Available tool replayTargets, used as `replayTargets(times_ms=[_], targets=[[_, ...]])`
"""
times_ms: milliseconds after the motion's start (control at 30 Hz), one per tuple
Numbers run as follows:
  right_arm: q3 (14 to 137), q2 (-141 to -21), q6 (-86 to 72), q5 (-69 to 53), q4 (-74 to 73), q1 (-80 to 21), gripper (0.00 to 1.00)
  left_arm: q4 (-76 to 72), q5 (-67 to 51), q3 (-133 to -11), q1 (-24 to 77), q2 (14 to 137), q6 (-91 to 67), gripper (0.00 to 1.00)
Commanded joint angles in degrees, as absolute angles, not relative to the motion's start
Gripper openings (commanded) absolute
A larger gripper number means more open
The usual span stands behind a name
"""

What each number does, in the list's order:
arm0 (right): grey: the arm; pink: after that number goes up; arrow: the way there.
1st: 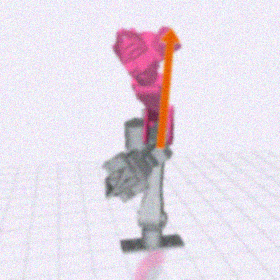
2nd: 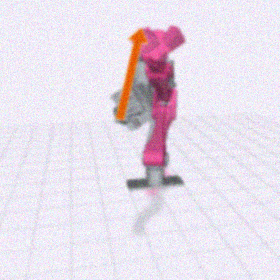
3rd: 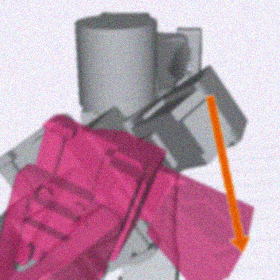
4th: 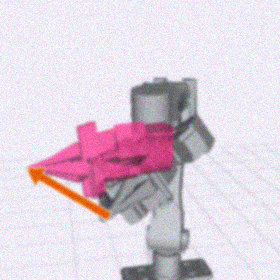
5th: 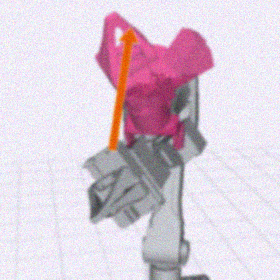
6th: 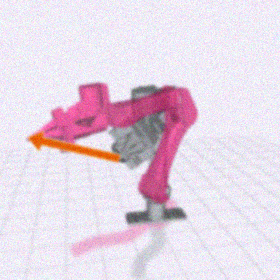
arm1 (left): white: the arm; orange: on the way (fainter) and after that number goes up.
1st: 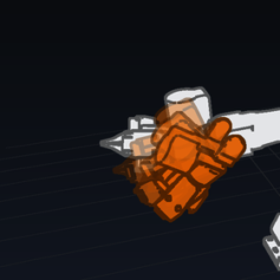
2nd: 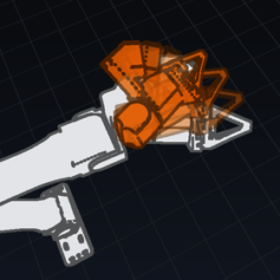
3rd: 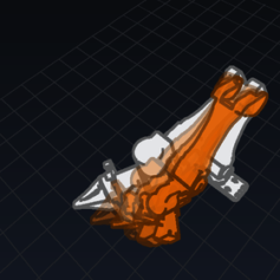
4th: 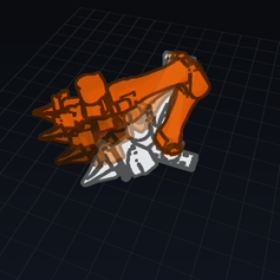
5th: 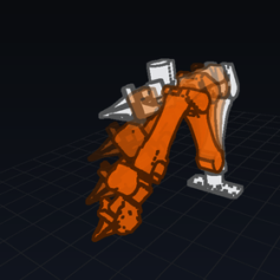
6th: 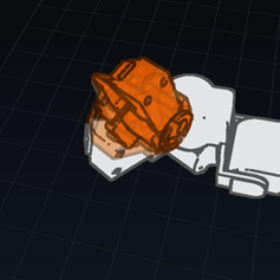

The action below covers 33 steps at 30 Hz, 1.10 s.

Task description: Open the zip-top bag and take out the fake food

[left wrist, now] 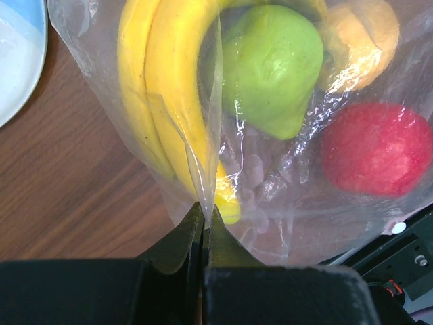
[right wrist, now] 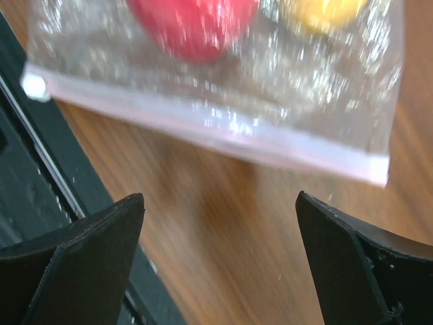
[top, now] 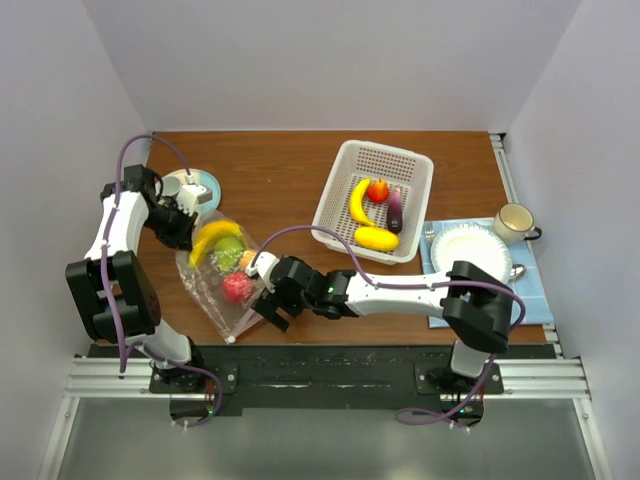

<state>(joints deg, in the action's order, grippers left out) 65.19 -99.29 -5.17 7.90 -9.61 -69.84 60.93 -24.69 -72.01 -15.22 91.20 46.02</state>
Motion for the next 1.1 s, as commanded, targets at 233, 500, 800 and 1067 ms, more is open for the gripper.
replayTargets(times_ms=[233,500,800,1067], targets=[[72.68,-107.84,-0.53,10.11,-0.18,-69.87,0.83,59.77,-22.77,-71.72,-14.85,90.18,46.67,0.0],[71.12,-106.89,-1.31,7.82,-1.06,-69.87,0.69,59.68,-22.76,-72.33,-14.94,91.05,46.49,0.0],[68.2,-108.45,-3.43,6.6,2.28,-69.87,0.52,60.29,-22.24,-72.95,-14.94,91.41,46.58,0.0],[71.09,-109.95,-2.81,7.56,6.76,-69.87,0.71,60.38,-22.41,-72.51,-14.94,91.41,46.41,0.0]])
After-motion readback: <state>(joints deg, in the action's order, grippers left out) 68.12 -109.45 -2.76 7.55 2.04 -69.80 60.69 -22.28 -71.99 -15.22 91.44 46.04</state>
